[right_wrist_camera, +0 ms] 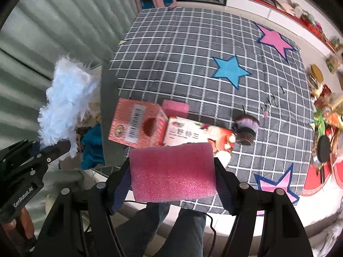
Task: Organize soft objects
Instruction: 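Carry the fluffy blue item and pink foam block toward the white box, then lower the fluffy blue item while the right tool lowers the foam block into the box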
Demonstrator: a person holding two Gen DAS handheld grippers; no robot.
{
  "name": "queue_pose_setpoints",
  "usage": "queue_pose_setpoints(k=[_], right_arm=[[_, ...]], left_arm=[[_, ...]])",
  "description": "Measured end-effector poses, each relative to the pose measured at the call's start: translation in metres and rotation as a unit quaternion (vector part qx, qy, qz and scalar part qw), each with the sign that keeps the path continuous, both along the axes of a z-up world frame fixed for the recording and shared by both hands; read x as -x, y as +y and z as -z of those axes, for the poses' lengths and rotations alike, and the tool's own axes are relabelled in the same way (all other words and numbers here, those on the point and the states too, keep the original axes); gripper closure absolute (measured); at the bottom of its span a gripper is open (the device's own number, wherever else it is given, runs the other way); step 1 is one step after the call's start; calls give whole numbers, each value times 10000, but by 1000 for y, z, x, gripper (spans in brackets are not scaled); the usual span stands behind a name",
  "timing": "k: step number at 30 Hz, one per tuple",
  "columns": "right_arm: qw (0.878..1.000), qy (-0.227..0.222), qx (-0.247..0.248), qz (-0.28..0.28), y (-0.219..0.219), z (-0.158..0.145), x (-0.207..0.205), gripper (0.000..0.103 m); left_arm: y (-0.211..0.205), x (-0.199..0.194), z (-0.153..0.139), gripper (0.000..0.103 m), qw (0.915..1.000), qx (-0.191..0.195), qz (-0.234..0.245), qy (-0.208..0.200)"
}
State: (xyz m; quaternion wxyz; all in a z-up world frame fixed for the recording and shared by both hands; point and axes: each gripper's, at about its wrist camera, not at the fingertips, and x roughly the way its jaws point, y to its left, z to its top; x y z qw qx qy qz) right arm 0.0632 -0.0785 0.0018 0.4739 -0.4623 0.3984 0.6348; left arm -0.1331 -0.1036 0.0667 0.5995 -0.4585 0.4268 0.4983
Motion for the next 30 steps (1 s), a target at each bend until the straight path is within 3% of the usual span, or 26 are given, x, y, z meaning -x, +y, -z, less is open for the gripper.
queue_pose_setpoints(k=[20,30], right_arm=[[9920,-111,142,-1246,26,10,129,32],[9831,-145,292,-1801,18,22,179,32]], left_arm=[[-21,93,8,82,9928,165,-1182,39],[-29,118,13,82,9886,244,-1484,104]])
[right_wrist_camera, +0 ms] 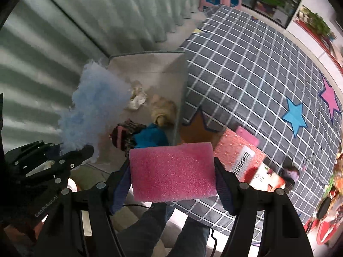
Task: Organize soft objects
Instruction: 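Lower the fluffy blue item while the right tool lowers the foam block into the box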
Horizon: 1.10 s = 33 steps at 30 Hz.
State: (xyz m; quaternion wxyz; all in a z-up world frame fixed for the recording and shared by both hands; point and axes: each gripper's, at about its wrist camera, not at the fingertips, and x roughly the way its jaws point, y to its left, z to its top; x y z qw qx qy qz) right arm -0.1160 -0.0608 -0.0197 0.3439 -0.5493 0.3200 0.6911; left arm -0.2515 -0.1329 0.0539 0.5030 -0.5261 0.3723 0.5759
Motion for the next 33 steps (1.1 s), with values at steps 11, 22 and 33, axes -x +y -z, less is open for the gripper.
queue_pose_setpoints(k=[11,22,33], right_arm=[[9996,12,72,-255,1,1,24,32],[9995,-46,146,-290,4,7,26,32],[9993,-69,253,-265,8,14,28,32]], left_arm=[[-4,11,6,82,9998,76,-142,118],[-2,15,10,82,9997,142,-154,94],[0,16,15,82,9996,220,-136,96]])
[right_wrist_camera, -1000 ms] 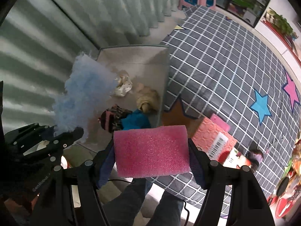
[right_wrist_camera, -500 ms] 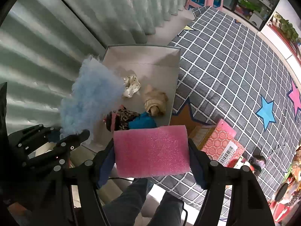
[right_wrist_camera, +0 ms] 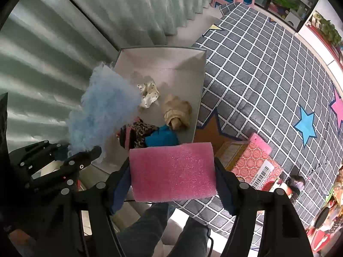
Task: Organize soft objects
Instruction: 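Lower the fluffy blue item while the right tool lowers the foam block into the box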
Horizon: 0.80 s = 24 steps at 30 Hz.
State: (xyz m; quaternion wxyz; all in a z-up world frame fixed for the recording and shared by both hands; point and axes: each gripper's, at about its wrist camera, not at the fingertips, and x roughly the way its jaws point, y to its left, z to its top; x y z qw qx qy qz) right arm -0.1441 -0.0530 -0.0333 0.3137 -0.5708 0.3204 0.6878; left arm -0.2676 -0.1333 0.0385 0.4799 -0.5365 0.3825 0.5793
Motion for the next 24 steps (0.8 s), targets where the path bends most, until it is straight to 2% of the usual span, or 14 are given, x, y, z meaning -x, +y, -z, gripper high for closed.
queue_pose_setpoints(k=[17,24], right_arm=[[9999,-41,108,20,4,10,2,32],[9997,-194,74,-108,8,21,16,32]], left_arm=[[4,4,9,82,10000,96,4,-8],[9,15,18,82,9998,143,-116,33]])
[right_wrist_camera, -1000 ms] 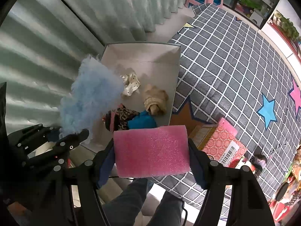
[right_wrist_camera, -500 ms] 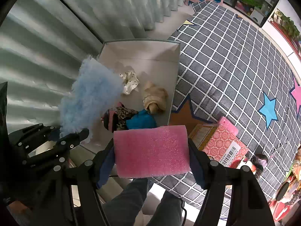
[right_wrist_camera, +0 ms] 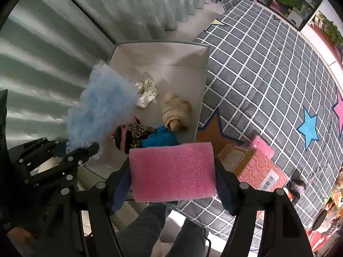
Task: Organize soft objects
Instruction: 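Lower the fluffy blue item while the right tool lowers the foam block into the box, then open the left tool to drop the fluffy blue item while the right tool releases the pink foam block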
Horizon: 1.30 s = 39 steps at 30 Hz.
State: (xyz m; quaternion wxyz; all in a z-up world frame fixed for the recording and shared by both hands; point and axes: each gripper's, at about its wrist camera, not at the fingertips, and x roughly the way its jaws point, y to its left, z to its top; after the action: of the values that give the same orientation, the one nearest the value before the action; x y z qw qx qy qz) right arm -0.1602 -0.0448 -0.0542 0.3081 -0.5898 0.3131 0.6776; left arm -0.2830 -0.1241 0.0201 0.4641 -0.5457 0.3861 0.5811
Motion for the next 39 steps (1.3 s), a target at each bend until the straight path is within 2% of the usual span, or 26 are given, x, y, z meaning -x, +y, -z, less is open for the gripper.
queue_pose_setpoints(k=[10,17,39], right_arm=[[9997,-140,-48,-170,27,16,32,32],[9997,-153,-89,-196,43,21,44,32],[9990,-338,-20,-301,62,39,64,31]], left_arm=[[25,17,16,82,9998,38,-105,135],[38,28,29,82,9998,128,-157,83],[45,32,50,81,9993,326,-166,-80]])
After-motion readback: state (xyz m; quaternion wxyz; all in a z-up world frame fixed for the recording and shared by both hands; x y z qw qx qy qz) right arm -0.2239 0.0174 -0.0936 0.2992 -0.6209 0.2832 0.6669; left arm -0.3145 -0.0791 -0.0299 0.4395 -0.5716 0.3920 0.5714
